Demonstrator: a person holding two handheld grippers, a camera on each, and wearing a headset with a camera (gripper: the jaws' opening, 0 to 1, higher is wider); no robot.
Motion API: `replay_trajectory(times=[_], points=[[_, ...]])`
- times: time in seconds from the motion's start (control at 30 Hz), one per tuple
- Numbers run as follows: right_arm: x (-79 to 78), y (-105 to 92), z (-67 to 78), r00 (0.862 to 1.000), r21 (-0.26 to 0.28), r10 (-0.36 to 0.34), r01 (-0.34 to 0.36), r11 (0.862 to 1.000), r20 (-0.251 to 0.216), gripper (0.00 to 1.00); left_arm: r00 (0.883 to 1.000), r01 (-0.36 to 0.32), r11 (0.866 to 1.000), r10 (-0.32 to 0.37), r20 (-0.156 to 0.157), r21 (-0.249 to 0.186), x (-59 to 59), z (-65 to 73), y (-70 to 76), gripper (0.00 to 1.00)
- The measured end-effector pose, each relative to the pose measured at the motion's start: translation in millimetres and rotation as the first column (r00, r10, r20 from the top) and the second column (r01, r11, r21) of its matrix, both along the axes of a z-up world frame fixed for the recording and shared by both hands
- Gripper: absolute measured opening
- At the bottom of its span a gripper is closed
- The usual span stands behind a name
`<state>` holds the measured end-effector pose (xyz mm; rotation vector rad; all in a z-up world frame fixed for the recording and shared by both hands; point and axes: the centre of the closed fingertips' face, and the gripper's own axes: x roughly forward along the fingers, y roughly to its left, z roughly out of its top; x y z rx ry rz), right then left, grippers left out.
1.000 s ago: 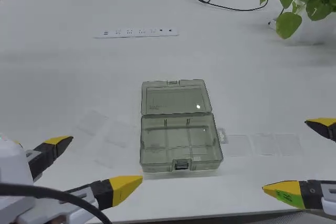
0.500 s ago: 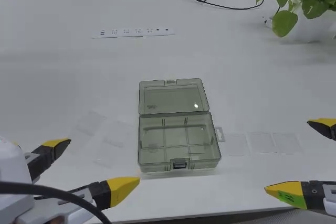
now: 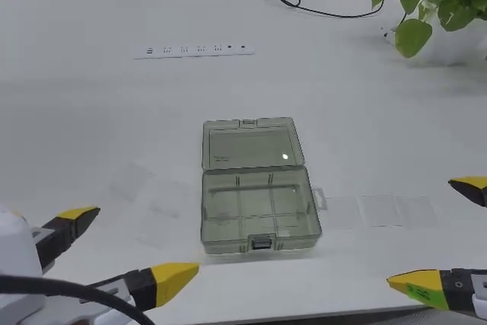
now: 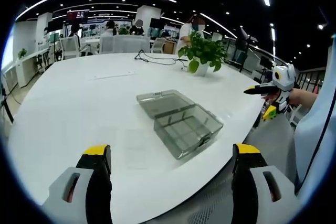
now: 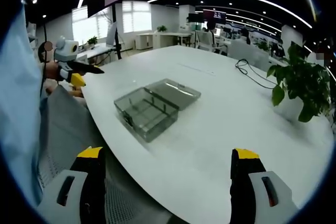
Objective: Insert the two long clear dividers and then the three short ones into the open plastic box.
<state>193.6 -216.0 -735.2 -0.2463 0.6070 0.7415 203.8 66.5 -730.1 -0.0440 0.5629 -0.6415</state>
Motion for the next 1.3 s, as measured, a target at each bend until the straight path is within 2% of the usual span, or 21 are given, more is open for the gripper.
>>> replay_trajectory(times=[0.2,0.4,0.6,0.7,1.3], points=[[2.6,1.8,3.8,1.0,0.013,0.004,-0.004,1.0,0.016,1.0,1.0,-0.011,1.0,0.011,0.008,-0.001,2.4,1.0,3.9,0.98],[2.0,8.7,4.2,0.999,0.029,0.017,-0.018,0.999,0.028,1.0,1.0,-0.025,1.0,0.025,-0.004,-0.009,0.0,-3.6,5.3,0.98],[0.6,8.2,1.7,1.0,0.031,0.009,-0.01,0.999,0.021,1.0,1.0,-0.022,1.0,0.022,-0.011,-0.003,-2.1,-5.4,5.4,0.98],[0.0,5.5,-0.7,1.0,0.017,0.004,-0.004,1.0,0.018,1.0,1.0,-0.023,1.0,0.023,-0.009,-0.005,-1.2,-4.8,5.7,0.98],[-2.4,5.9,-6.0,1.0,0.023,0.003,-0.003,1.0,0.008,1.0,1.0,-0.016,1.0,0.016,-0.01,0.003,1.0,-5.2,3.3,0.98]])
